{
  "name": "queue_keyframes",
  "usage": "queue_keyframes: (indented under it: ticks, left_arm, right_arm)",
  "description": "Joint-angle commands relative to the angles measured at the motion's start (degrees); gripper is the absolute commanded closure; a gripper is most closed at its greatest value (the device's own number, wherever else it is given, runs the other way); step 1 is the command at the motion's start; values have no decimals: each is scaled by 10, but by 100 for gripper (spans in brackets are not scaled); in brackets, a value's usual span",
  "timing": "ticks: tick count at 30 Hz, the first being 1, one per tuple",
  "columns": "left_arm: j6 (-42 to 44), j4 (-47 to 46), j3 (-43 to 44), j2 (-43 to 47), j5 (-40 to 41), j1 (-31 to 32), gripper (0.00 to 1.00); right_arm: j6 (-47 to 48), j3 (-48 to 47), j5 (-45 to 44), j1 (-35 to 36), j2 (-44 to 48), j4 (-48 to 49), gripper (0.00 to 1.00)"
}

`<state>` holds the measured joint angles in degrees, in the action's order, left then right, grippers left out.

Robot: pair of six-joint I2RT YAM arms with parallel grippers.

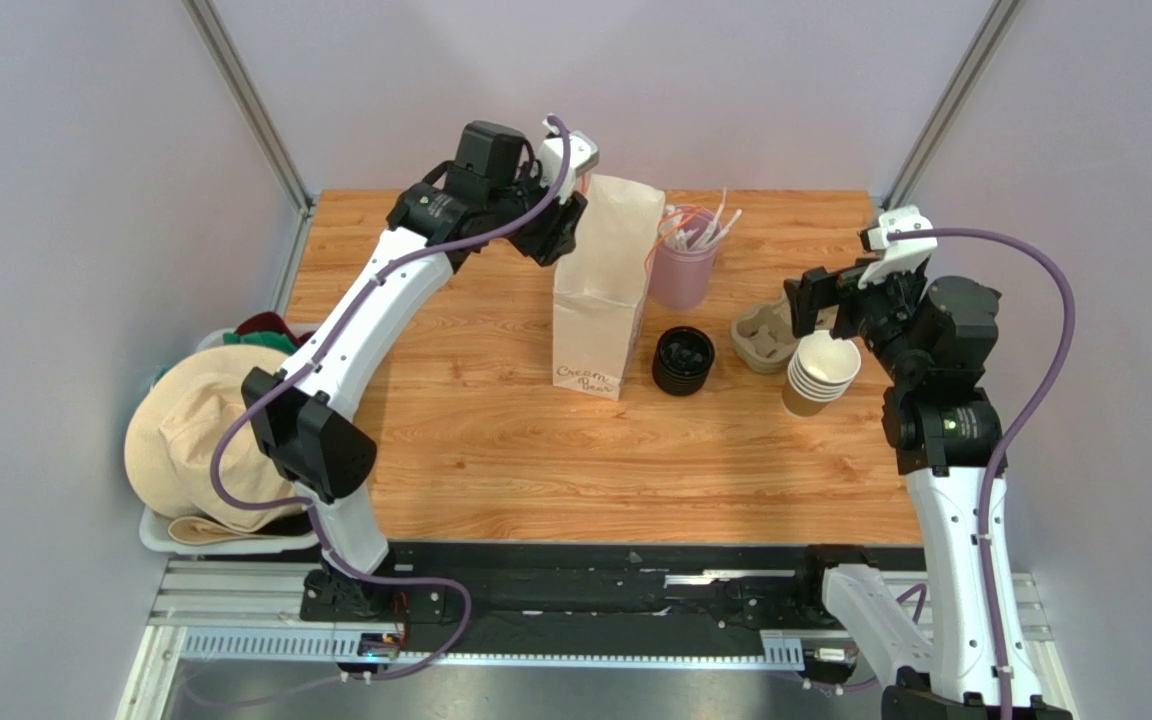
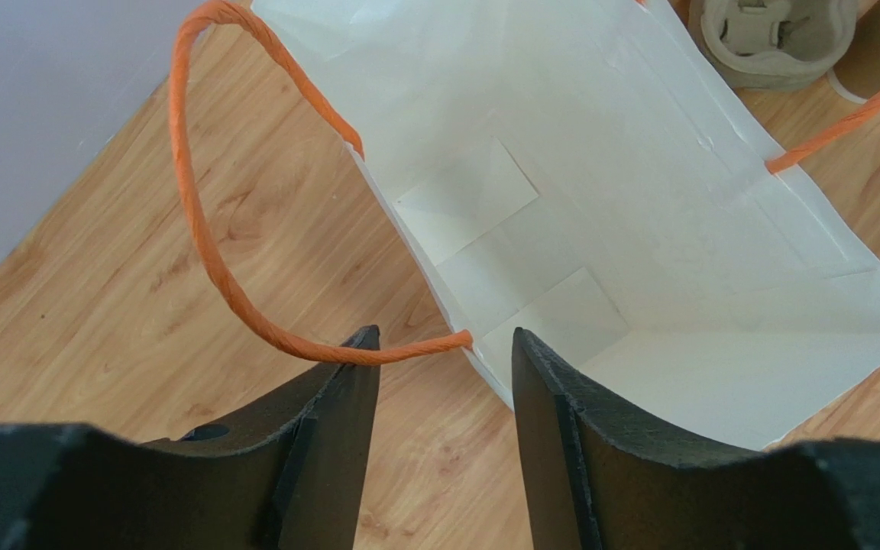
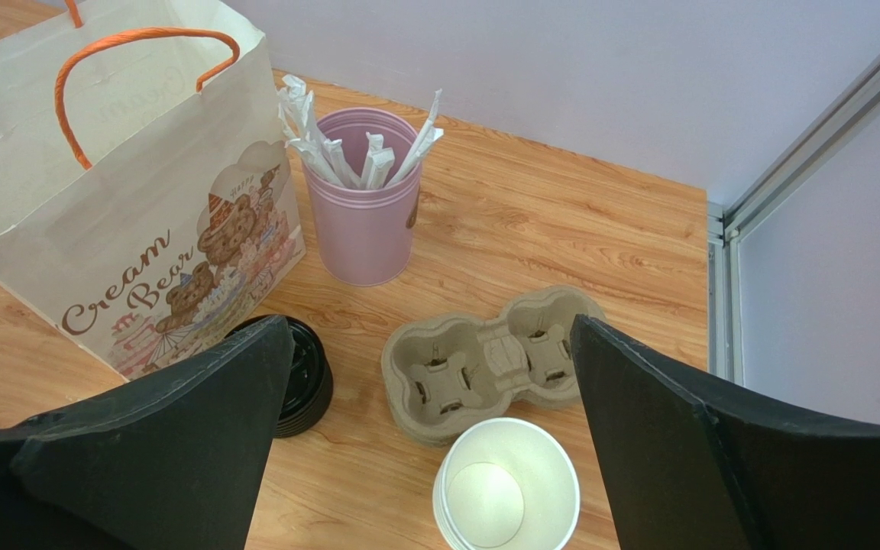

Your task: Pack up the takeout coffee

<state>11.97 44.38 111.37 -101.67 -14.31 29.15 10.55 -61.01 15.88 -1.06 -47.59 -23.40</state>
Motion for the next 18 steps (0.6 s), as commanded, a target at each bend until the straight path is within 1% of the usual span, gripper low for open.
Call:
queue_keyframes:
  ticks: [1,5,6,7,8,10,11,12,18]
  left_arm:
    - [3,3,2,-11,21,10,45]
    - [3,10,2,-17,24,12,45]
    - [3,11,1,-20,27,12,47]
    - [3,12,2,-21,31,13,51]
    - [3,13,2,-20,34,13,60]
    - [3,15,1,-20,42,14,70]
    - [3,15,0,-20,45,14,78]
    - [3,16,-1,-16,50,14,81]
    - [9,18,-20,16,85,14,87]
  right_arm:
    - [4,0,-10,-1,3,27,2]
    - [5,1,-9,-1,6,27,2]
    - [4,1,-9,-2,6,27,2]
    - [5,1,-9,-2,7,27,2]
    - [5,1,-9,-1,7,27,2]
    - [6,2,-9,-1,8,28,2]
    - [6,2,-9,-1,9,28,2]
    - [7,2,-9,-2,10,27,2]
    - [8,5,-8,-2,11,29,2]
